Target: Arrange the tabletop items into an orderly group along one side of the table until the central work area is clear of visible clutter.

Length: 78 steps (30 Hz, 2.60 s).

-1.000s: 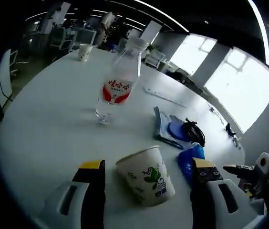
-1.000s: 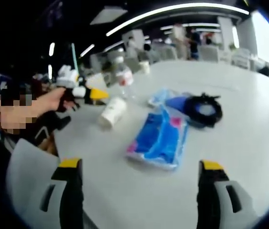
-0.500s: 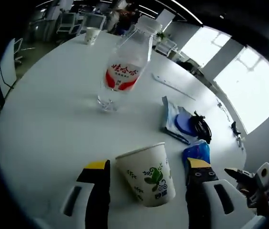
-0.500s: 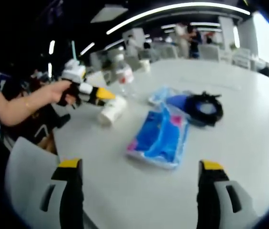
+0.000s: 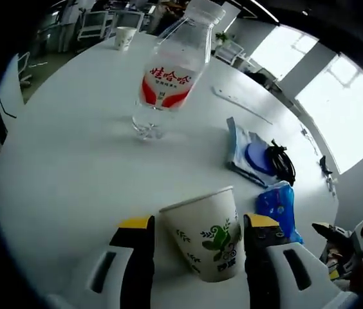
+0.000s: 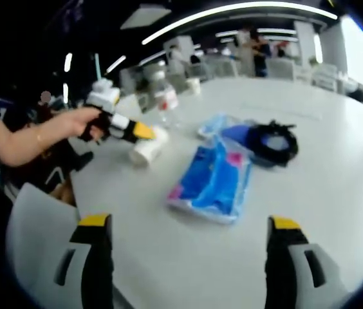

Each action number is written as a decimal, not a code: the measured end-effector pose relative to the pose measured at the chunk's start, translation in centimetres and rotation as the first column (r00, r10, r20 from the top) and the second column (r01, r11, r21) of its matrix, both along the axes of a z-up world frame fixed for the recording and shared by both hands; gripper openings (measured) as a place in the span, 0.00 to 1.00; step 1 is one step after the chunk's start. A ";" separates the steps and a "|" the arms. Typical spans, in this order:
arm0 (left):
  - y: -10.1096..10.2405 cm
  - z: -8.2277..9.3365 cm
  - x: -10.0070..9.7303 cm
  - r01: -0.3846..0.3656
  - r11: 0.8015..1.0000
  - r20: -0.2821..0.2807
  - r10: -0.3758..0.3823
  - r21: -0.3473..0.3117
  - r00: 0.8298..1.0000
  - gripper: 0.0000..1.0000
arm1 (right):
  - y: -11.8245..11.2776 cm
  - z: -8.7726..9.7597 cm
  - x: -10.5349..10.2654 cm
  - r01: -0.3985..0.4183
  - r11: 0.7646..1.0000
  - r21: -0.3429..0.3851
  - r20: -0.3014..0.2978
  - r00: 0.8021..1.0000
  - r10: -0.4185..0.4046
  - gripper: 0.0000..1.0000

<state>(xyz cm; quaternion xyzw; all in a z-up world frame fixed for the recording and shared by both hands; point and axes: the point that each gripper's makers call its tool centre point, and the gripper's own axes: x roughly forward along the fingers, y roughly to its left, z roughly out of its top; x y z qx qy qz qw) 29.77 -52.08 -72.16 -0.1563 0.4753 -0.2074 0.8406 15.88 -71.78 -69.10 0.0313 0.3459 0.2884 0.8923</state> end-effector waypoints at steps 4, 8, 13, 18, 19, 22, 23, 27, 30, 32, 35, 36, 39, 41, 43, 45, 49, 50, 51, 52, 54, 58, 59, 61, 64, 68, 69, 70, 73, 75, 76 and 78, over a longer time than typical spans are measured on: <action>0.0 -0.2 -0.1 -0.023 0.999 -0.025 0.022 -0.033 0.999 0.50 | 0.0 0.0 0.0 0.002 1.000 0.000 -0.001 1.000 -0.002 0.97; 0.2 -0.6 -0.3 -0.026 0.999 -0.045 0.025 -0.023 0.999 0.43 | 0.0 -0.1 -0.1 0.002 1.000 0.000 -0.004 1.000 -0.002 0.97; 0.5 -0.6 -0.4 -0.045 0.998 -0.062 0.043 -0.040 0.997 0.40 | 0.0 -0.1 -0.1 0.003 1.000 -0.002 -0.005 1.000 -0.003 0.97; 0.8 -0.3 -0.5 -0.038 0.999 -0.045 0.036 -0.033 0.998 0.40 | -0.1 -0.1 0.0 0.006 1.000 0.003 -0.002 1.000 -0.006 0.97; 0.7 -0.2 -0.4 -0.034 0.999 -0.033 0.032 -0.035 0.999 0.40 | -0.1 -0.1 0.0 0.007 1.000 0.003 -0.001 1.000 -0.007 0.97; 0.5 0.3 -0.4 -0.034 0.998 -0.017 0.033 -0.053 0.999 0.40 | -0.1 0.0 0.1 0.007 1.000 0.006 0.000 1.000 -0.007 0.97; 0.3 0.6 -0.3 -0.029 0.998 0.001 0.029 -0.063 1.000 0.40 | 0.0 0.0 0.1 0.006 1.000 0.009 0.001 1.000 -0.006 0.97; -0.2 1.6 0.0 -0.009 0.997 0.049 0.014 -0.082 0.999 0.40 | 0.3 0.2 0.1 0.004 1.000 0.024 0.003 1.000 -0.004 0.97; -1.3 2.9 0.6 -0.006 0.988 0.108 0.023 -0.157 0.994 0.39 | 0.7 0.5 0.2 0.002 0.999 0.046 0.004 1.000 -0.002 0.96; -2.0 3.9 0.7 -0.007 0.975 0.121 0.035 -0.221 0.992 0.39 | 1.1 0.9 0.4 0.004 0.997 0.073 0.008 1.000 -0.004 0.96; -2.7 5.1 0.8 0.030 0.965 0.173 0.016 -0.260 0.985 0.39 | 1.7 1.5 0.8 0.005 0.994 0.112 0.017 1.000 -0.006 0.95; -2.9 5.4 0.7 0.048 0.966 0.188 0.001 -0.254 0.982 0.39 | 2.0 1.8 1.0 0.005 0.992 0.125 0.020 1.000 -0.008 0.95; -3.5 6.4 0.8 0.098 0.960 0.244 -0.032 -0.262 0.969 0.39 | 2.6 2.4 1.4 -0.001 0.988 0.153 0.026 1.000 -0.003 0.94; -3.9 7.2 0.6 0.125 0.949 0.274 -0.042 -0.291 0.961 0.39 | 2.9 2.7 1.6 -0.003 0.986 0.167 0.033 0.999 -0.003 0.93; -4.5 8.3 0.5 0.172 0.933 0.329 -0.063 -0.315 0.942 0.39 | 3.2 3.0 1.8 -0.006 0.983 0.183 0.038 0.999 -0.001 0.92; -4.9 8.9 0.3 0.210 0.920 0.363 -0.081 -0.331 0.928 0.39 | 3.6 3.3 1.9 -0.013 0.980 0.199 0.041 0.999 0.005 0.92; -6.1 10.6 -0.8 0.308 0.880 0.448 -0.126 -0.361 0.885 0.39 | 4.4 4.5 2.2 -0.027 0.973 0.230 0.067 0.998 0.012 0.88; -6.3 10.9 -1.0 0.316 0.871 0.453 -0.124 -0.376 0.883 0.39 | 4.6 4.7 2.3 -0.031 0.971 0.237 0.071 0.997 0.014 0.87; -6.6 11.3 -1.3 0.334 0.858 0.468 -0.127 -0.390 0.875 0.39 | 4.7 4.9 2.4 -0.032 0.969 0.246 0.073 0.997 0.014 0.87; -6.6 11.5 -1.4 0.337 0.856 0.473 -0.127 -0.392 0.872 0.39 | 4.9 5.2 2.5 -0.033 0.965 0.259 0.078 0.997 0.013 0.86; -6.7 11.7 -1.6 0.349 0.855 0.491 -0.131 -0.383 0.861 0.39 | 5.2 5.7 2.7 -0.037 0.962 0.270 0.089 0.996 0.014 0.84; -7.5 12.7 -2.5 0.411 0.834 0.546 -0.165 -0.367 0.822 0.39 | 5.8 6.3 3.0 -0.052 0.964 0.261 0.115 0.993 0.023 0.80; -7.8 13.0 -2.8 0.430 0.821 0.556 -0.172 -0.375 0.813 0.39 | 5.9 6.4 3.0 -0.056 0.963 0.264 0.118 0.993 0.025 0.80; -8.3 13.8 -3.3 0.466 0.797 0.589 -0.178 -0.384 0.788 0.39 | 6.3 6.7 3.1 -0.066 0.960 0.272 0.125 0.992 0.033 0.80; -8.8 14.5 -4.1 0.505 0.772 0.619 -0.190 -0.385 0.762 0.39 | 6.7 7.2 3.2 -0.078 0.957 0.279 0.139 0.989 0.040 0.79; -9.3 15.4 -4.8 0.546 0.740 0.652 -0.195 -0.392 0.733 0.39 | 7.2 7.9 3.4 -0.094 0.952 0.291 0.163 0.985 0.047 0.78; -9.4 15.6 -5.0 0.553 0.733 0.658 -0.193 -0.396 0.728 0.39 | 7.3 8.1 3.5 -0.099 0.951 0.294 0.170 0.984 0.050 0.77; -9.5 15.7 -5.2 0.565 0.725 0.665 -0.199 -0.395 0.720 0.40 | 7.5 8.3 3.5 -0.109 0.948 0.299 0.177 0.982 0.057 0.77; -9.7 16.1 -5.5 0.571 0.717 0.672 -0.195 -0.399 0.714 0.40 | 8.0 9.2 3.5 -0.138 0.943 0.304 0.216 0.974 0.073 0.75; -9.8 16.4 -5.6 0.577 0.708 0.678 -0.189 -0.407 0.710 0.40 | 8.3 9.7 3.5 -0.151 0.941 0.304 0.237 0.968 0.079 0.74; -9.8 16.5 -5.7 0.579 0.705 0.680 -0.187 -0.409 0.709 0.40 | 8.5 9.9 3.6 -0.158 0.939 0.307 0.248 0.965 0.082 0.74; -10.1 16.9 -6.2 0.595 0.689 0.689 -0.190 -0.414 0.699 0.40 | 8.7 10.1 3.7 -0.162 0.936 0.311 0.254 0.964 0.082 0.72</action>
